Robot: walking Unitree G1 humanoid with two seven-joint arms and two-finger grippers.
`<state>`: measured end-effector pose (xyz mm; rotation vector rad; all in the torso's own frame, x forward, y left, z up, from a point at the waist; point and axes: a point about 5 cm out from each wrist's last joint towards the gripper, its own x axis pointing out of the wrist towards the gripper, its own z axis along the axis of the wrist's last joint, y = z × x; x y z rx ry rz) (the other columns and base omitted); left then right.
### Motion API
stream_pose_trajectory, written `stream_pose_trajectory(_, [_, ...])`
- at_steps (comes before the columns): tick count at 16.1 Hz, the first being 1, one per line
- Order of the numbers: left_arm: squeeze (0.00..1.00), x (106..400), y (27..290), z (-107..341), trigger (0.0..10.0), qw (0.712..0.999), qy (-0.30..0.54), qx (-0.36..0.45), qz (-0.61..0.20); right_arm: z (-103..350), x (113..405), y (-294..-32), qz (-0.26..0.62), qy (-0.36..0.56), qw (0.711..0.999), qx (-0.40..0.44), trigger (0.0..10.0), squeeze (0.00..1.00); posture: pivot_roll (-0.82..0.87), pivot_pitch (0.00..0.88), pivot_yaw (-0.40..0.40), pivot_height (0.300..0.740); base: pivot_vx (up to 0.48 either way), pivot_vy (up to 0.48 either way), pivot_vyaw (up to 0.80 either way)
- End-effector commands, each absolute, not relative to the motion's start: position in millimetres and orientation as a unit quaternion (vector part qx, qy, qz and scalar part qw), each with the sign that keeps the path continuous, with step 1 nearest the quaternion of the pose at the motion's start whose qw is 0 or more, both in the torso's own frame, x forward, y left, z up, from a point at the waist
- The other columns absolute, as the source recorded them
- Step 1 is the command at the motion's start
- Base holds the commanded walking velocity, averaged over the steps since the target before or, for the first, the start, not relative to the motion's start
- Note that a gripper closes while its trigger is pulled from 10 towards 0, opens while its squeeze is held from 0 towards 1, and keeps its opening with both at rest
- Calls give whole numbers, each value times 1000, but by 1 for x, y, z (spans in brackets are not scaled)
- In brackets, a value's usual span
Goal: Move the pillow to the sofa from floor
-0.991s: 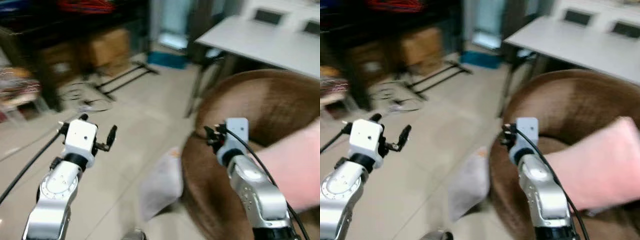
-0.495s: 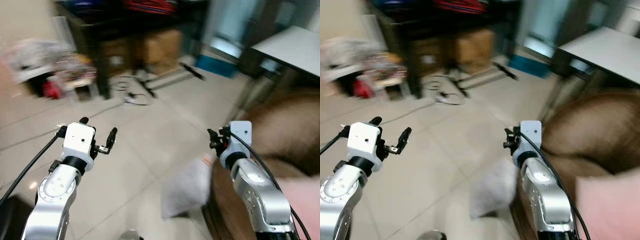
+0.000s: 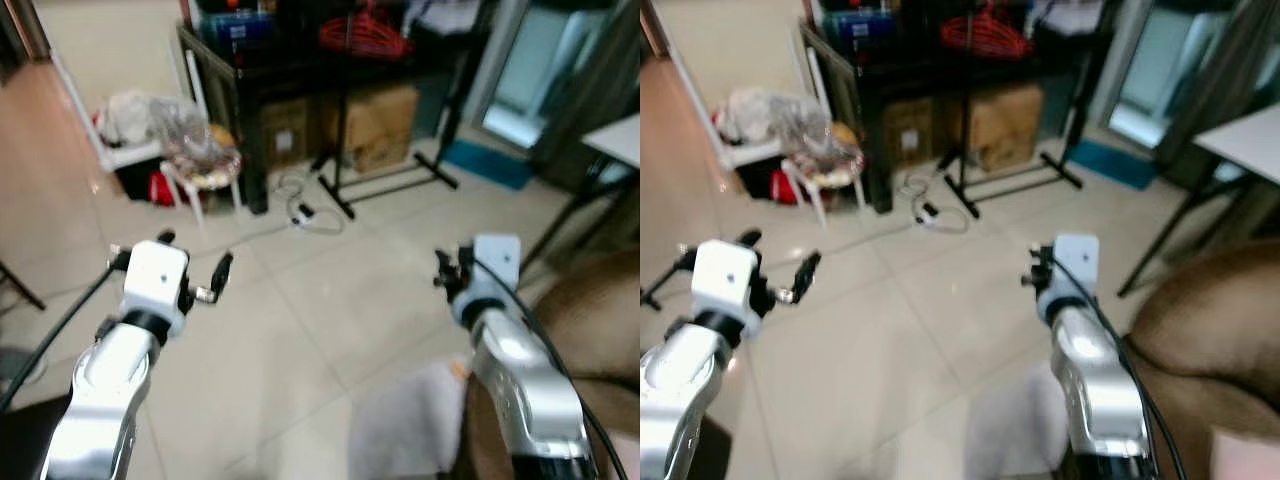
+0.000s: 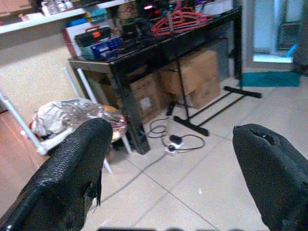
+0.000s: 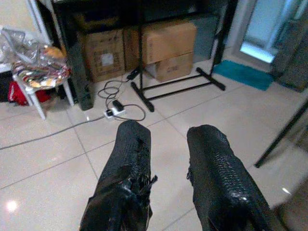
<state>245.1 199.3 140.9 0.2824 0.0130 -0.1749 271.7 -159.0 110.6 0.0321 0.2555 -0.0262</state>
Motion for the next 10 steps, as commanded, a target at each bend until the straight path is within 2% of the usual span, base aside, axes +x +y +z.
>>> stream_pose_trajectory(1, [0, 246, 204, 139, 10000, 986, 13, 143, -80, 113, 273, -152, -5, 121, 993, 20, 10000, 0, 1, 0, -35, 740, 435, 0, 0])
stream_pose_trajectory(2, [0, 247, 205, 139, 10000, 986, 13, 143, -80, 113, 273, -152, -7, 121, 992, 22, 10000, 0, 0, 0, -33, 740, 431, 0, 0])
stream_pose_trajectory(5, [0, 247, 205, 139, 10000, 986, 12, 146, -81, 112, 274, -156, -18, 123, 992, 24, 10000, 0, -1, 0, -33, 740, 401, 0, -788])
stream_pose_trajectory(10, [0, 245, 204, 131, 10000, 980, 21, 173, -96, 105, 269, -159, -18, 134, 991, 2, 10000, 0, 1, 0, -38, 735, 0, 0, 0])
